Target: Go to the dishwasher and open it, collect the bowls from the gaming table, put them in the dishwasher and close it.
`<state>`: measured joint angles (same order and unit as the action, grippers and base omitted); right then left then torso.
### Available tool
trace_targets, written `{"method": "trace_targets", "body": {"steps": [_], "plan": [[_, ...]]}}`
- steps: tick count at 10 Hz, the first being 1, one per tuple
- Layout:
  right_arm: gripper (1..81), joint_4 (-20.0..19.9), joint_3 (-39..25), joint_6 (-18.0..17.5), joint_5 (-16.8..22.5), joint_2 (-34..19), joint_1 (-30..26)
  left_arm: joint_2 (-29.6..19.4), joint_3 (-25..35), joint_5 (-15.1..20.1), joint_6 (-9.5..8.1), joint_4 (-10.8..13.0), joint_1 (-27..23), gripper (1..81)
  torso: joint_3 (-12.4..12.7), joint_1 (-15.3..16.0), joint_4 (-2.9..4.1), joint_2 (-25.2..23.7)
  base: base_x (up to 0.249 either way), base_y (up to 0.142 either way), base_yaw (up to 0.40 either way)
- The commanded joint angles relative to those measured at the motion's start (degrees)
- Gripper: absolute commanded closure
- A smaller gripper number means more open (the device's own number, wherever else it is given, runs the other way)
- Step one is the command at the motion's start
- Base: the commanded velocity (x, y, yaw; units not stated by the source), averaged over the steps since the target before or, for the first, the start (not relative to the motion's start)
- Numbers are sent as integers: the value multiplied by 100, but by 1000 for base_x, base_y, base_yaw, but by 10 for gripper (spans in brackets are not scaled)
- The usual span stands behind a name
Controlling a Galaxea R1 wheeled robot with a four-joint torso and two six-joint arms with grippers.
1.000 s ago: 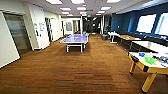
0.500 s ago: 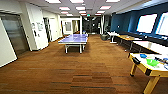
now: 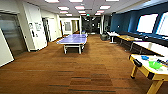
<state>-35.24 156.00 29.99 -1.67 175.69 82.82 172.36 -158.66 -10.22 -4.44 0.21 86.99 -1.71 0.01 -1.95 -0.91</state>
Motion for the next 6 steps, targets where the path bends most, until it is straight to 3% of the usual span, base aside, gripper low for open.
{"method": "trace_targets", "body": {"steps": [1,6], "plan": [[10,0,-18,16,360,30,-367,-26,-16,257,48,6,-283,10,0,0,0,0,195,-79,0],[10,0,-18,24,352,30,-384,-17,-16,257,48,6,-274,10,0,0,0,0,195,-81,0]]}}
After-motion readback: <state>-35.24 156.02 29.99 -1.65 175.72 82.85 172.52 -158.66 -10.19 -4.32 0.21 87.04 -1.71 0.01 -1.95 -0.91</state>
